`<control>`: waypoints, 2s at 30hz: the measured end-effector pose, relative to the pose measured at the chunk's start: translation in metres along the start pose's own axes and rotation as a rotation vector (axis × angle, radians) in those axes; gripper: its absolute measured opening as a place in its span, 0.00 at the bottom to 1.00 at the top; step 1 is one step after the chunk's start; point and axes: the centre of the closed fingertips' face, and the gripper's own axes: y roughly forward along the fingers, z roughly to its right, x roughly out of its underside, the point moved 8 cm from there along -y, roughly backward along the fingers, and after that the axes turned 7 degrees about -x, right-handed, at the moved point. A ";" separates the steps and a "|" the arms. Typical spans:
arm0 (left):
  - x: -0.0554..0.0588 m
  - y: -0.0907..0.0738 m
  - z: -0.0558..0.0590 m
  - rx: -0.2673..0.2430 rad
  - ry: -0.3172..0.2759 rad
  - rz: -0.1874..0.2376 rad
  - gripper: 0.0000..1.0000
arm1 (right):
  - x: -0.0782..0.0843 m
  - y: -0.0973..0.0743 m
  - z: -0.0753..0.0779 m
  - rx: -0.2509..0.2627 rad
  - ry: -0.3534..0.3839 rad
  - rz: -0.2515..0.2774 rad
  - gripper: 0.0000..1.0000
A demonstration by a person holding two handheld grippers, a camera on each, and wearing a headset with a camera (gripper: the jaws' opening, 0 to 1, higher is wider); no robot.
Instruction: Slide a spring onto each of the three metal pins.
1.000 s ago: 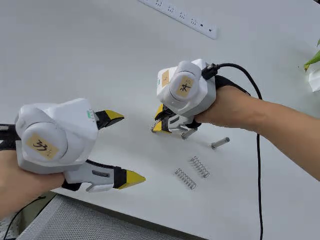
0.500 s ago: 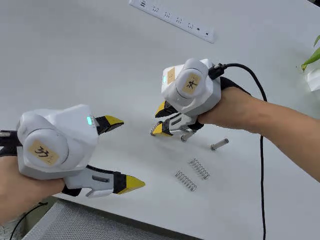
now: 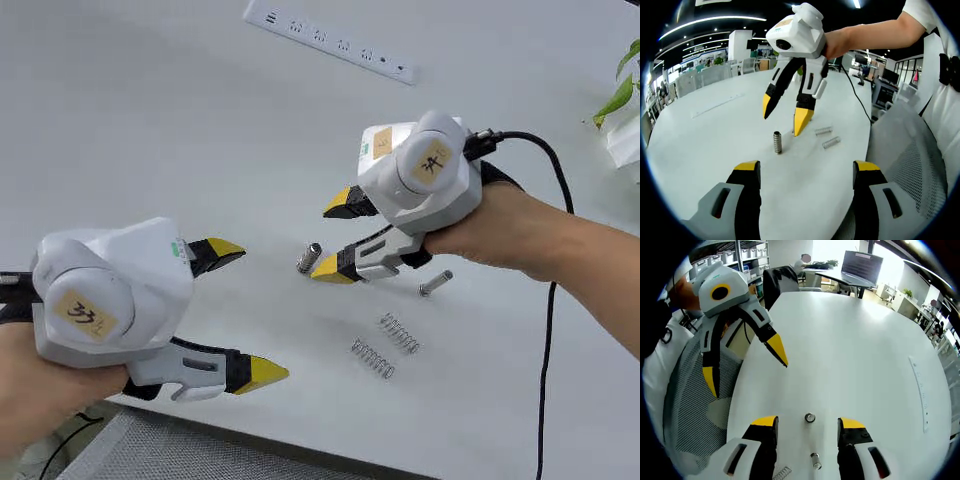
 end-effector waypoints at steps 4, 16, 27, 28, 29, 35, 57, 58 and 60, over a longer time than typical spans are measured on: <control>-0.002 -0.001 0.000 0.001 0.011 -0.007 0.74 | 0.007 -0.012 -0.004 0.036 0.026 0.047 0.52; -0.007 -0.001 0.004 0.015 0.053 -0.035 0.73 | 0.035 -0.045 -0.021 0.124 0.111 0.202 0.68; -0.016 0.002 0.009 0.034 0.106 -0.064 0.70 | 0.066 -0.069 -0.044 0.169 0.159 0.309 0.80; -0.016 0.003 0.010 0.037 0.113 -0.069 0.70 | 0.068 -0.070 -0.046 0.170 0.163 0.316 0.80; -0.016 0.004 0.011 0.039 0.120 -0.074 0.70 | 0.071 -0.071 -0.049 0.171 0.172 0.324 0.81; -0.020 0.013 0.018 0.069 0.176 -0.103 0.68 | 0.093 -0.078 -0.067 0.191 0.197 0.369 0.87; -0.032 0.090 0.053 0.247 0.448 -0.214 0.37 | 0.166 -0.085 -0.107 0.244 0.327 0.445 0.94; -0.032 0.093 0.054 0.252 0.456 -0.221 0.35 | 0.167 -0.085 -0.108 0.247 0.330 0.446 0.94; -0.030 0.101 0.056 0.265 0.469 -0.228 0.31 | 0.170 -0.086 -0.110 0.255 0.339 0.453 0.93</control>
